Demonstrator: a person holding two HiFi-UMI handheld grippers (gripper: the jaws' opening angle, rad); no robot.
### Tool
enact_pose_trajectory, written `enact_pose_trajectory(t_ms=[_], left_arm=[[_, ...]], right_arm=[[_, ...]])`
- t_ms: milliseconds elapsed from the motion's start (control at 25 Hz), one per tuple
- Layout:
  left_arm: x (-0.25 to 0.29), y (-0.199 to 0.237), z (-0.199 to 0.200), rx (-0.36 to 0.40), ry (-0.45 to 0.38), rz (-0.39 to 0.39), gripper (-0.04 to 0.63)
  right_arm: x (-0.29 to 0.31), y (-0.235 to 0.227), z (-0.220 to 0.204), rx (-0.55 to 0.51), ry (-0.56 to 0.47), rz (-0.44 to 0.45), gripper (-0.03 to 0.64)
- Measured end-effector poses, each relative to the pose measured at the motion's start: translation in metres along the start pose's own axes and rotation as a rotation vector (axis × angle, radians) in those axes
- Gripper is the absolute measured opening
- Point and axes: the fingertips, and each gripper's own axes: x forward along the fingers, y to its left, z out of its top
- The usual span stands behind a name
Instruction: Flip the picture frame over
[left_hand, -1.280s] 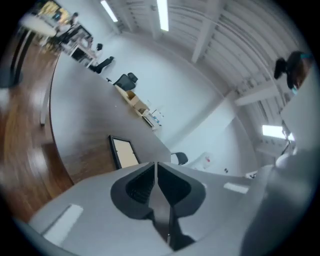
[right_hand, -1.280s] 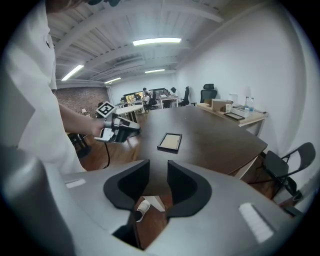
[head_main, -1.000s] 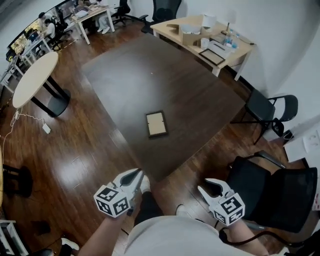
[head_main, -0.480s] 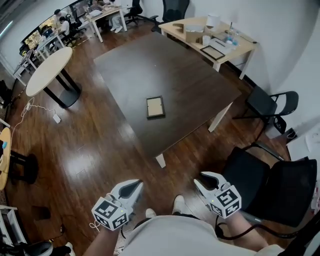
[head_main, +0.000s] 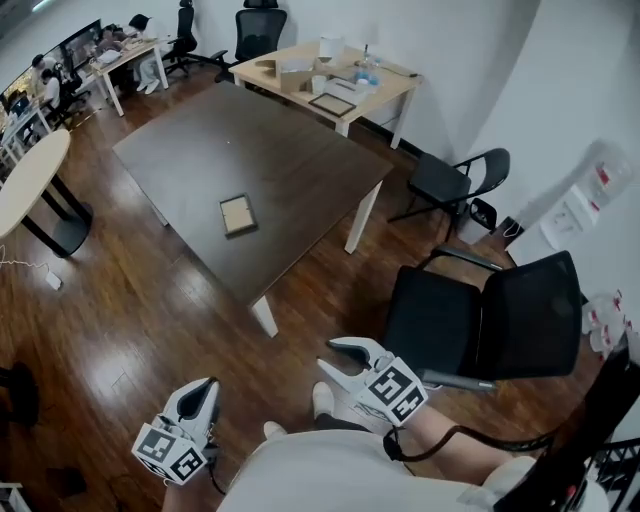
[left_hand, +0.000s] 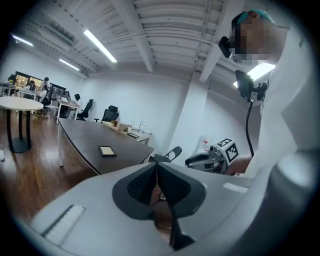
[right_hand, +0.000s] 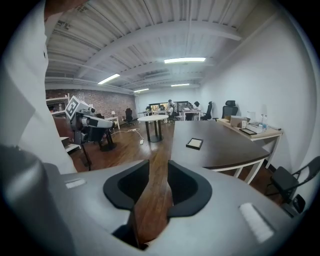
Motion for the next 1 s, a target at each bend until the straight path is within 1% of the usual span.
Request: enact_pose_trajectory(t_ms=[280,520,680,1000], left_arm=[[-0.040,0.011,-0.035,0.013,0.009,-0.028,0.005],[-0.052,0.010,-0.049,0.015,0.016,-0.063,0.005],[-0.060,0.012,-0.051,0.015,0.008,-0.068,0.005],[-0.069,0.018,-0.057,0.000,-0.002,-0.056,0.006]], right_arm=[[-0.001,0.048,-0.005,-0.023,-0.024,-0.052,0.118],[0.001,0.082,-0.013,-0.028,0.015,-0.044,0.114],[0.005,0.093,-0.010,-0.047,0.023,-0.038,0.110],[0.011,0.101,-0.006,-0.079,0.042,-0.030,0.107]])
